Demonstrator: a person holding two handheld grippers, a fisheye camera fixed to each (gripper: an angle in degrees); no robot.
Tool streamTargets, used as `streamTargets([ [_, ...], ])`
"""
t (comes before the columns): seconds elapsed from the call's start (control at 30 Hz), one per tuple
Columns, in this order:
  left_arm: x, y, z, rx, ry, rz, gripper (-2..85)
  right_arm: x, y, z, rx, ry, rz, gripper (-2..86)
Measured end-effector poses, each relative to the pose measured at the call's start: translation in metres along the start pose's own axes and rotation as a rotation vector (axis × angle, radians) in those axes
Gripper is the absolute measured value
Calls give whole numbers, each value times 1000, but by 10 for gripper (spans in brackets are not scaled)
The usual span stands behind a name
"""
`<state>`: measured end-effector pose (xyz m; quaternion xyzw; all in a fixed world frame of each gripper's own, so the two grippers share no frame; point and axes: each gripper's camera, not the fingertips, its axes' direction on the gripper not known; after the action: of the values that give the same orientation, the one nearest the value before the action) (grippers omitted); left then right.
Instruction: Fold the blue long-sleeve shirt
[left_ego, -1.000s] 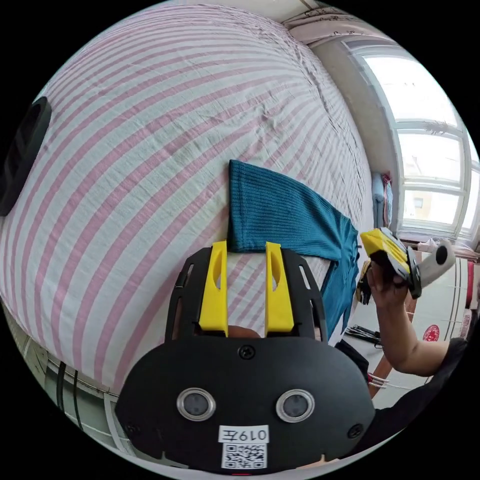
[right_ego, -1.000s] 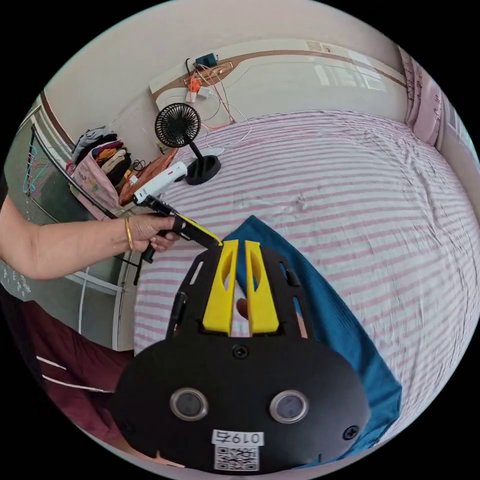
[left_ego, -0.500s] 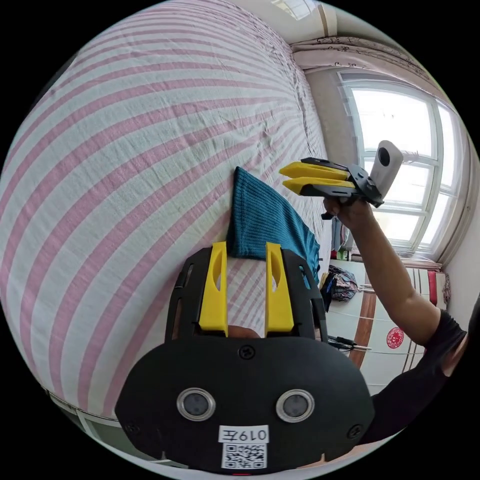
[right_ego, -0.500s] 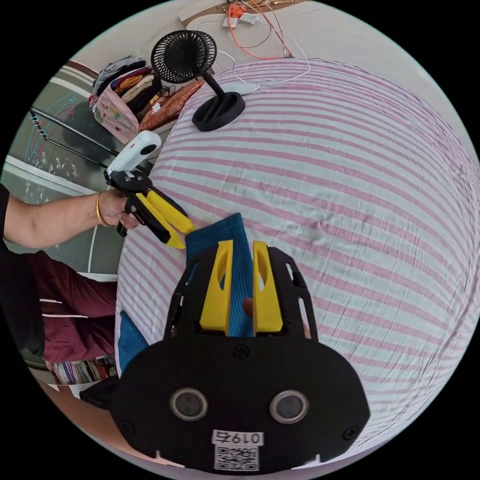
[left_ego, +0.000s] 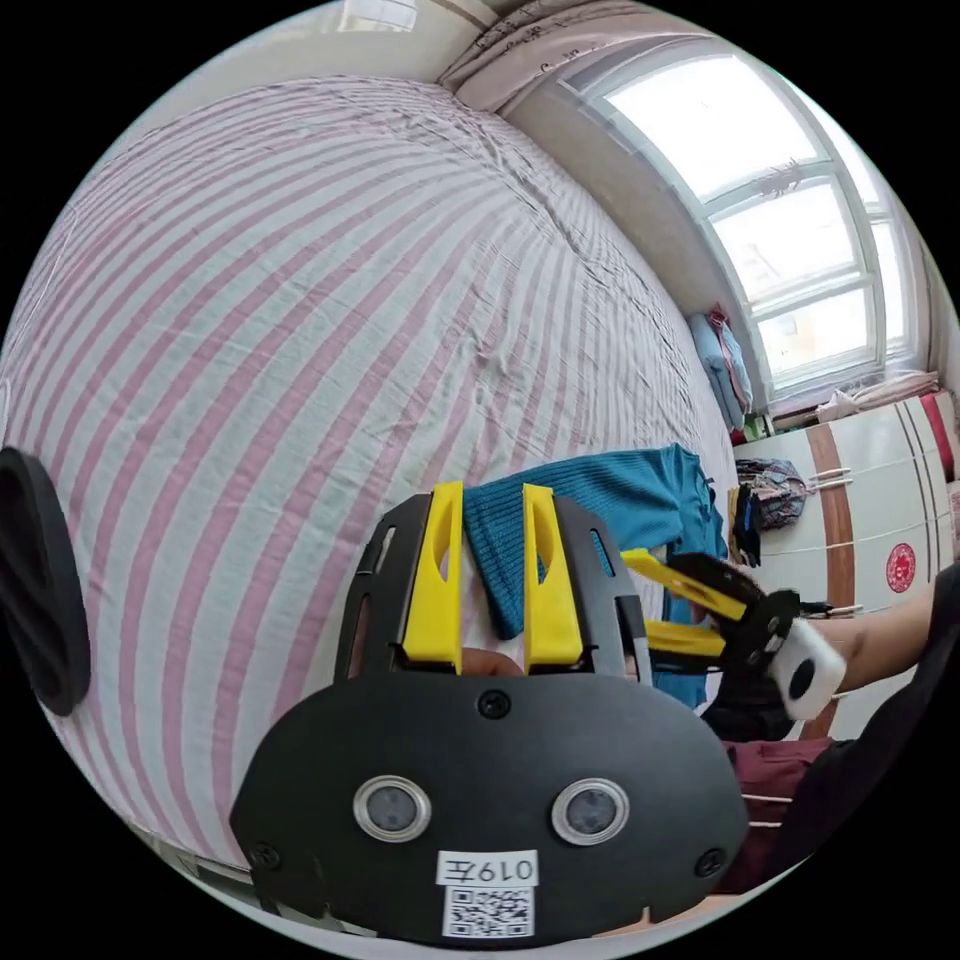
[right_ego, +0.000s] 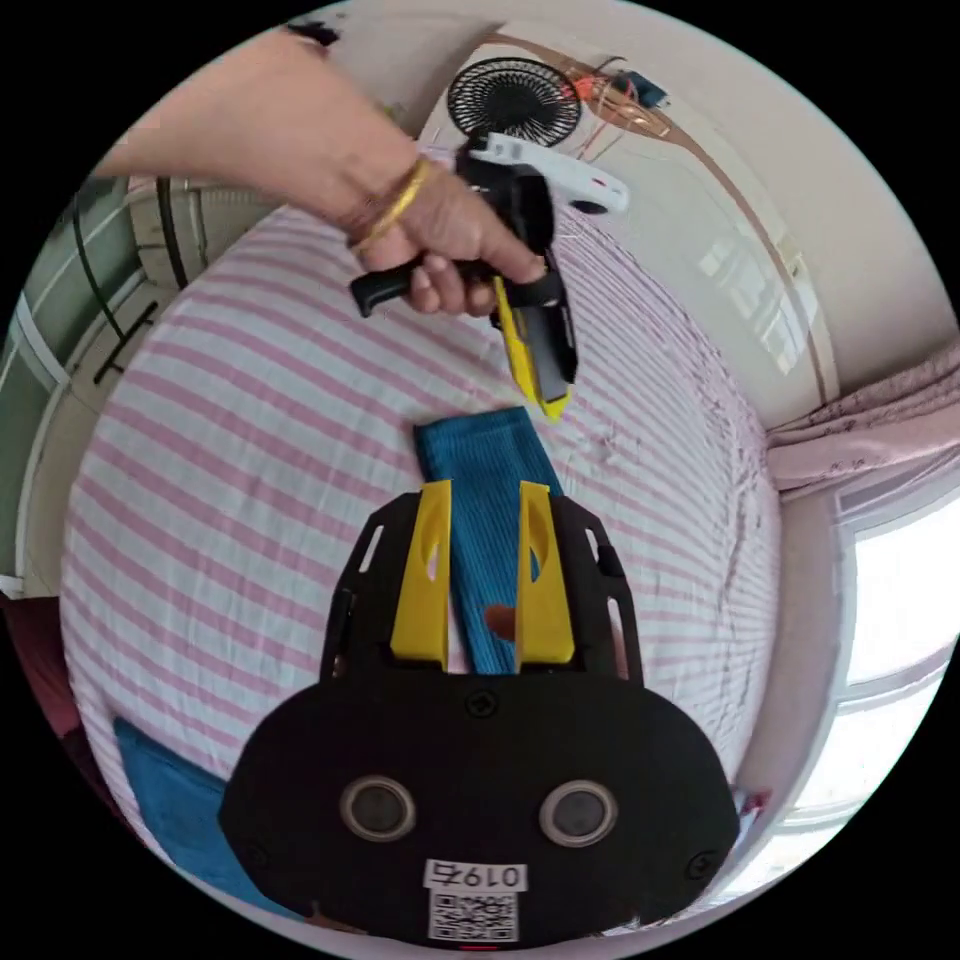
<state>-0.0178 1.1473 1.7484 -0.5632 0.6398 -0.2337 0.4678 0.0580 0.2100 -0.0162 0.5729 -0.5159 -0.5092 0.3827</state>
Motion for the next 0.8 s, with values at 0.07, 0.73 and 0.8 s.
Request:
streamTargets([
  [0.07, -7, -12, 6, -48, 71, -26, 92, -34, -11, 2, 2, 111, -18, 72],
  [0.73, -14, -37, -8, -46, 141, -126, 104, -136, -75, 38, -105, 145, -56, 89],
  [0.8, -12, -39, -9, -42, 143, -130, 104, -137, -80, 41, -101, 131, -31, 87],
])
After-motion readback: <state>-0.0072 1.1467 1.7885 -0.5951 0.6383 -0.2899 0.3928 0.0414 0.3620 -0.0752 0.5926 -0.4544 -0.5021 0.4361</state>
